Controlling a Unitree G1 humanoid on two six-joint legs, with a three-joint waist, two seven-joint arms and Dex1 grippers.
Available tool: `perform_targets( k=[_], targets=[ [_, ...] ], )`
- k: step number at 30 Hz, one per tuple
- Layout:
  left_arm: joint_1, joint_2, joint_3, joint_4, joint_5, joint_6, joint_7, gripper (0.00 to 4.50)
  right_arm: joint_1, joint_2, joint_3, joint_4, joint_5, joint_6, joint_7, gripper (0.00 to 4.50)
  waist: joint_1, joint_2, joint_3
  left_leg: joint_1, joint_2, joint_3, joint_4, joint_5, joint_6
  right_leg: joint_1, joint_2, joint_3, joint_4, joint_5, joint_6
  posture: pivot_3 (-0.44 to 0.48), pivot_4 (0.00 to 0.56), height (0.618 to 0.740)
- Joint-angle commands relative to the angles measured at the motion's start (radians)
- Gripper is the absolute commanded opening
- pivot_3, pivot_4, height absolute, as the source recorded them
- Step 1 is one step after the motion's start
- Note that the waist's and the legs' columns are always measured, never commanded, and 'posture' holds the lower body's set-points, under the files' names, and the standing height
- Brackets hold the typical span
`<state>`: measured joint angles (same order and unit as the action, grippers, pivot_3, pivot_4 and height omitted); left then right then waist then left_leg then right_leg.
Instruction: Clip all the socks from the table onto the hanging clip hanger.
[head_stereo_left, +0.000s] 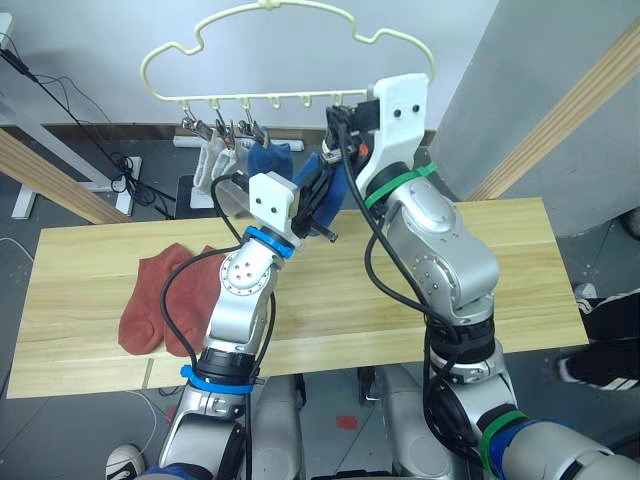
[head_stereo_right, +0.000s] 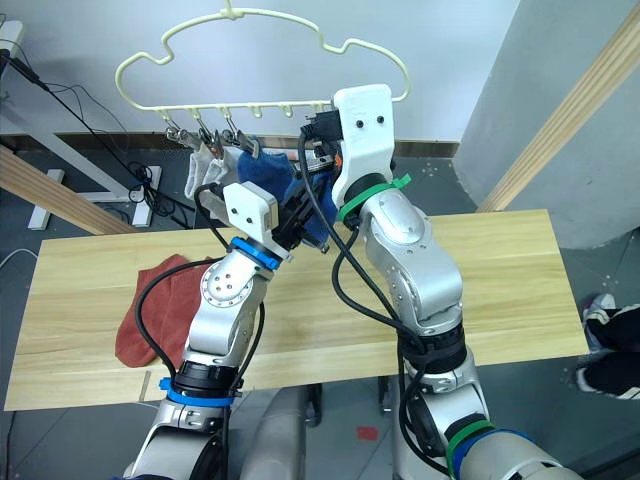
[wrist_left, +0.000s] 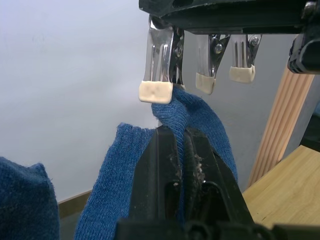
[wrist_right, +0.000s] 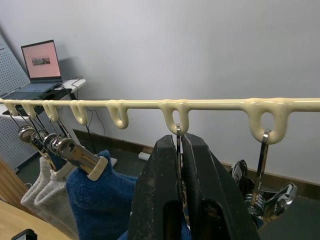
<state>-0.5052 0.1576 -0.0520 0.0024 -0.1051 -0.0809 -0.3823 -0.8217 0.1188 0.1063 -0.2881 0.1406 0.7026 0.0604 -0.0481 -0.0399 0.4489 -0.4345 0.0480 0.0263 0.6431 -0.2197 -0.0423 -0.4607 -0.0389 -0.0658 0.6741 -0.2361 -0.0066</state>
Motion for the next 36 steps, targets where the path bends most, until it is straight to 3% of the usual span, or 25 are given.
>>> perform_targets(
  k=[1, 8, 12, 18, 24, 30, 36],
  targets=[
    [-0.010, -0.007, 0.005, -0.041, -0.010, -0.019, 0.007, 0.00, 0.015, 0.010, 0.006, -0.051, 0.004, -0.010, -0.009, 0.26, 0.000, 0.000, 0.000, 0.000, 0.000, 0.000, 0.000, 0.000, 0.000, 0.000, 0.000, 0.000, 0.000, 0.000, 0.000, -0.126, 0.468, 0.735],
    [-0.012, -0.009, 0.005, -0.037, -0.013, -0.007, 0.005, 0.00, 0.015, 0.009, -0.025, -0.080, 0.041, 0.029, 0.008, 2.69, -0.001, 0.000, 0.000, 0.000, 0.000, 0.000, 0.000, 0.000, 0.000, 0.000, 0.000, 0.000, 0.000, 0.000, 0.000, -0.127, 0.469, 0.735],
    [0.007, 0.005, -0.019, -0.042, -0.029, 0.003, -0.048, 0.00, 0.041, -0.020, -0.043, -0.157, 0.100, 0.079, 0.050, 2.69, -0.001, 0.000, 0.000, 0.000, 0.000, 0.000, 0.000, 0.000, 0.000, 0.000, 0.000, 0.000, -0.001, 0.000, 0.000, -0.128, 0.472, 0.735],
    [0.017, 0.018, -0.001, -0.055, -0.035, 0.068, -0.050, 1.65, 0.085, -0.072, -0.016, -0.255, 0.171, 0.141, 0.106, 2.73, -0.003, 0.000, 0.000, 0.000, 0.000, 0.000, 0.000, 0.000, 0.000, 0.000, 0.000, 0.000, 0.000, 0.000, 0.000, -0.125, 0.472, 0.735],
    [0.079, 0.118, 0.001, -0.138, -0.095, 0.173, -0.162, 3.35, 0.138, -0.142, 0.025, -0.338, 0.197, 0.166, 0.143, 2.73, -0.009, 0.000, 0.000, 0.000, 0.000, 0.000, -0.001, 0.000, 0.000, 0.000, 0.000, 0.000, -0.001, 0.000, 0.000, -0.115, 0.467, 0.735],
    [0.125, 0.250, 0.054, -0.247, -0.233, 0.289, -0.302, 3.35, 0.186, -0.214, 0.060, -0.376, 0.139, 0.136, 0.113, 2.73, -0.007, 0.000, 0.000, 0.000, 0.000, 0.000, -0.001, 0.000, 0.000, 0.000, 0.000, 0.000, -0.001, 0.000, 0.000, -0.101, 0.460, 0.735],
    [0.091, 0.379, 0.136, -0.296, -0.380, 0.403, -0.414, 3.35, 0.175, -0.211, 0.061, -0.292, 0.057, 0.067, 0.055, 2.73, -0.003, 0.000, 0.000, 0.000, 0.000, 0.000, -0.001, 0.002, -0.003, 0.000, 0.000, 0.001, -0.001, 0.000, 0.000, -0.070, 0.449, 0.735]
  ],
)
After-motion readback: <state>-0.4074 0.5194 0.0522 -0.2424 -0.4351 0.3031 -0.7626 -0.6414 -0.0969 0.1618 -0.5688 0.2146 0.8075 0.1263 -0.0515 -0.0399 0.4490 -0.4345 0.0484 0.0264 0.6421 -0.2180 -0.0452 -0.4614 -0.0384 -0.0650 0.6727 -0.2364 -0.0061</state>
